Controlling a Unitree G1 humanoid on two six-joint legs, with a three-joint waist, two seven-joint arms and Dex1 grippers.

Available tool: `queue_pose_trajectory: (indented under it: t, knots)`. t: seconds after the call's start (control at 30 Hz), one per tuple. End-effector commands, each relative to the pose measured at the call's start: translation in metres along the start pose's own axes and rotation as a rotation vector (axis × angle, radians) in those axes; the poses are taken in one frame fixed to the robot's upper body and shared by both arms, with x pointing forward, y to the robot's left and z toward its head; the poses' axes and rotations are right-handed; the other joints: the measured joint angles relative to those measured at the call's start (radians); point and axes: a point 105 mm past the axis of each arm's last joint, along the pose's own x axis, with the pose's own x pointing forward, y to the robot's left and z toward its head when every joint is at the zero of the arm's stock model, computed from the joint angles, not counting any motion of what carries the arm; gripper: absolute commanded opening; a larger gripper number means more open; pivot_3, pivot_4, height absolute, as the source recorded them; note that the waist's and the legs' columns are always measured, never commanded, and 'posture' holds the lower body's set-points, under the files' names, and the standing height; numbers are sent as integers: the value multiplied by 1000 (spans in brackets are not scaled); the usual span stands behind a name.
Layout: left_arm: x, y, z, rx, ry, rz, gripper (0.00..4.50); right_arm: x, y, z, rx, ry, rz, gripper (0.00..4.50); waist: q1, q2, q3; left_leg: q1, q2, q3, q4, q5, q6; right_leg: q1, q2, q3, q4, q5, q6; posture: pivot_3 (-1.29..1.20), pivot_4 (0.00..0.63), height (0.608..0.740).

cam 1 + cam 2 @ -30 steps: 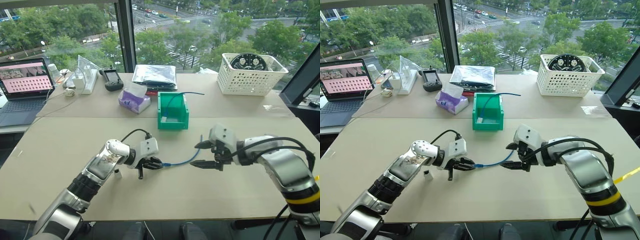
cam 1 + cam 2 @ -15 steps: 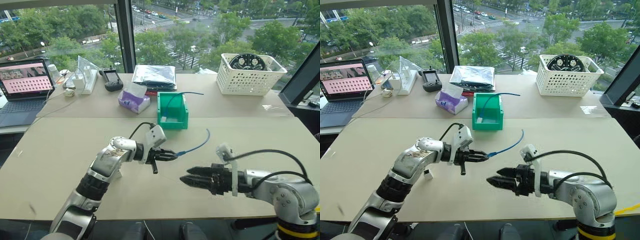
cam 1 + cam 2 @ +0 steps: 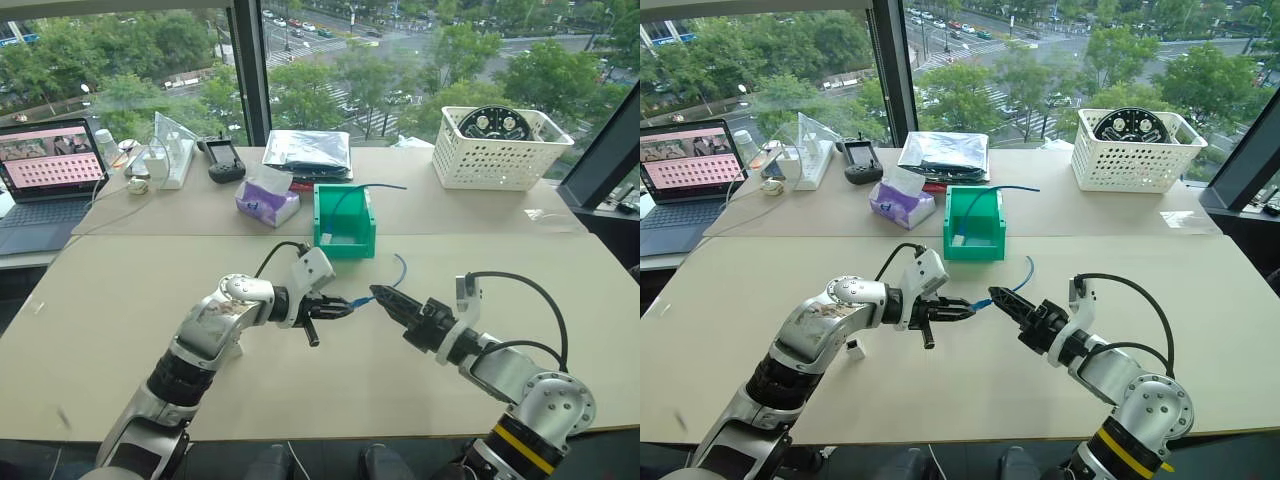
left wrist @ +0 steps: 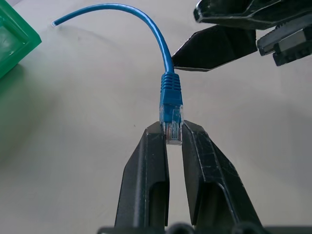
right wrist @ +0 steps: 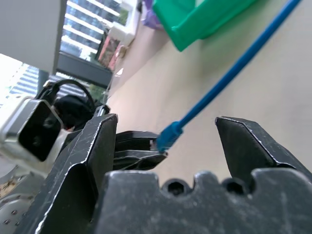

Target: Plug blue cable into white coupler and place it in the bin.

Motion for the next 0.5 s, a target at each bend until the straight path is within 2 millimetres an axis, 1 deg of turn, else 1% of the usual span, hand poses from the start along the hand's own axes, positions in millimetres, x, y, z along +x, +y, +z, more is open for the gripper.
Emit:
queue_pose_trajectory:
  t: [0.03,0.2,0.5]
  knots:
    - [-2,-5,11,39,-34,-3,8,16,25,-1,47,-20,116,3736,-3,0,0,0,0,0,0,0,0,0,0,0,0,0,0,0,150,728]
    - [-2,-6,12,43,-36,-6,8,20,24,0,64,-17,116,3736,-6,0,0,0,1,0,0,0,0,0,1,0,1,-1,0,0,150,728]
    - [3,-9,16,60,-47,-28,8,25,31,-5,80,12,144,3736,-6,0,0,0,1,0,0,0,0,0,1,0,0,-1,1,0,150,728]
